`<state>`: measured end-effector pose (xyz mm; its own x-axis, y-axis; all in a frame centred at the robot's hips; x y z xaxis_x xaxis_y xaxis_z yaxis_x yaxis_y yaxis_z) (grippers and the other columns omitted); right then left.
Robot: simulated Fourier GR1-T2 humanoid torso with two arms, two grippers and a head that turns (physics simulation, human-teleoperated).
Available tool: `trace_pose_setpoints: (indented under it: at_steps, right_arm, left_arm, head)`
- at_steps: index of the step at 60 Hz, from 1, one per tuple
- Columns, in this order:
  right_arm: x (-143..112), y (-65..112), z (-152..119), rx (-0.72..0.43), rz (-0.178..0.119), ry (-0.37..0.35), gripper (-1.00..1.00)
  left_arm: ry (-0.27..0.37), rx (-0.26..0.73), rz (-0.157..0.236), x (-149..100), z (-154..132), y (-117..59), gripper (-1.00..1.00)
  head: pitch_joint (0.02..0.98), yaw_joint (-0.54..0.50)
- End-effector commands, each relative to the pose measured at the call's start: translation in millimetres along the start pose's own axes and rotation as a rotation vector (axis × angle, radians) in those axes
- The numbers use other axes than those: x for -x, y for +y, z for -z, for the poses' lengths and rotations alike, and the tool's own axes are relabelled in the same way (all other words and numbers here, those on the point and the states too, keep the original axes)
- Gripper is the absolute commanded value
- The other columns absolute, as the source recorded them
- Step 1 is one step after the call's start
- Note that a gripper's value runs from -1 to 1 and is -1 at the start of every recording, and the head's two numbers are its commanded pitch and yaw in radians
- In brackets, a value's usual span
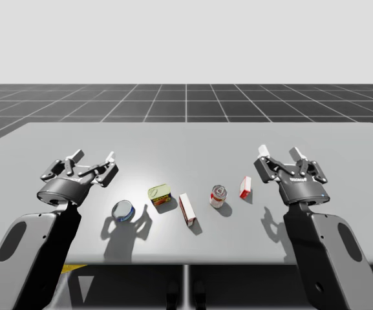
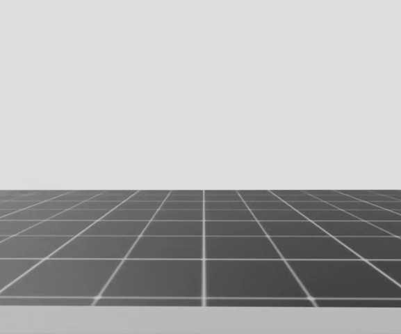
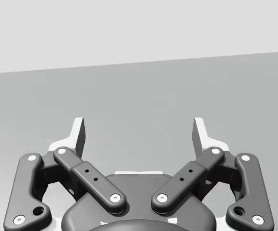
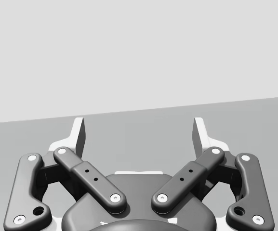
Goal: Lift the gelatin box off the table.
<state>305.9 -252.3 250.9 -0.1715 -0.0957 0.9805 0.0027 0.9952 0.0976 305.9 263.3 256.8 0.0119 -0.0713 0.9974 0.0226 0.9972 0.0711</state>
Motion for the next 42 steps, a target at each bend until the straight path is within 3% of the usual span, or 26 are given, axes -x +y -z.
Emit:
trace_pose_setpoints:
  at_steps: [1,15,32,42]
  right_arm:
    - [-1.0,1.4,-1.6,0.014,0.022,-0.016,-1.00]
    - [-1.8,1.7,-1.1,-0.040,0.019,0.018,-1.00]
    - [-2.2,1.2,0.1,-0.033,0.012,0.026,-1.00]
    - [-2.4,1.3,0.9,-0.033,0.005,0.023,-1.00]
  left_arm:
    - [-0.003,-0.007,0.007,0.0,0.3,1.1,-1.00]
    - [-0.004,-0.011,0.010,0.1,-0.1,1.5,-1.00]
    - [-0.001,-0.015,0.017,0.8,0.6,2.4,-1.00]
    - [0.002,-0.012,0.020,0.9,1.5,2.3,-1.00]
  head:
    - [0.074,0.01]
    - [0.131,0.01]
    - [0.424,0.01]
    - [0.546,-0.04]
